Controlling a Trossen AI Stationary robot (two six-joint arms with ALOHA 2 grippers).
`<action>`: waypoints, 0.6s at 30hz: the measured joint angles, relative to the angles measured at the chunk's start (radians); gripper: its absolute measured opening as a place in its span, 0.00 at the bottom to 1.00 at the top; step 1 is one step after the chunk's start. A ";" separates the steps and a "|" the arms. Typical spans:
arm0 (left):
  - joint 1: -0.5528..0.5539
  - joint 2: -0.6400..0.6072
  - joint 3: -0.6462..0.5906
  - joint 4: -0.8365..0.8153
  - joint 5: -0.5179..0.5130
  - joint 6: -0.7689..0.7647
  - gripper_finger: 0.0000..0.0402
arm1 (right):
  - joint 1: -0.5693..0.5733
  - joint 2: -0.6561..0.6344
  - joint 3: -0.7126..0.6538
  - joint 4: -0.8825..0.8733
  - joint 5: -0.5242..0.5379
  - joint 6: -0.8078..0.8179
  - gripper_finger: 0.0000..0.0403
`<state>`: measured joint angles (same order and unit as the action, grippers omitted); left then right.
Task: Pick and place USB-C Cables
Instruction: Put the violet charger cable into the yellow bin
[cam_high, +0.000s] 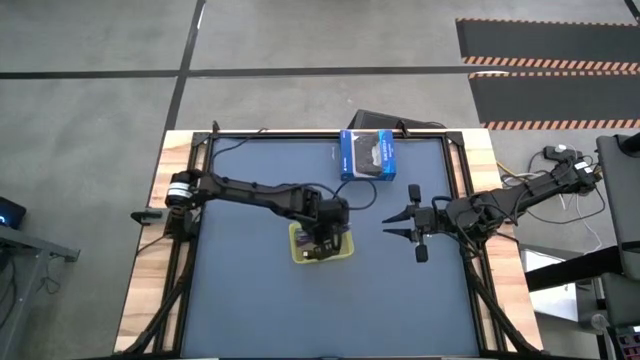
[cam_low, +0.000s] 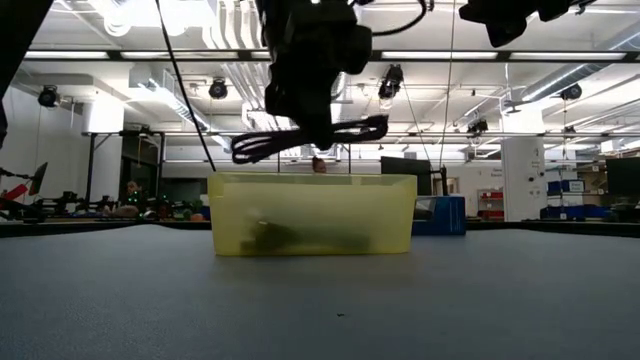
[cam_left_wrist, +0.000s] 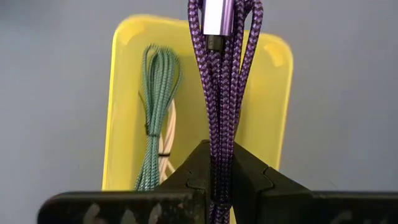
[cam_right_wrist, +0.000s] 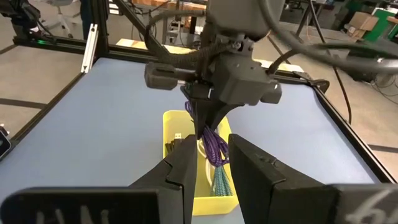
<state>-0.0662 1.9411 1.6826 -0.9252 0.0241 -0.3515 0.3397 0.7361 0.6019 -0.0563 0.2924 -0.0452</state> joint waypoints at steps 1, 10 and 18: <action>0.000 0.000 -0.008 0.000 0.000 0.000 0.04 | 0.000 0.000 0.000 -0.001 0.000 0.000 0.21; 0.000 0.000 -0.071 0.062 -0.007 0.000 0.04 | 0.000 0.000 -0.004 0.000 0.000 0.000 0.19; 0.000 0.001 -0.086 0.091 -0.007 0.000 0.05 | 0.000 0.000 -0.007 0.000 0.000 0.000 0.20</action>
<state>-0.0666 1.9421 1.5963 -0.8342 0.0166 -0.3515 0.3397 0.7361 0.5949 -0.0559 0.2928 -0.0449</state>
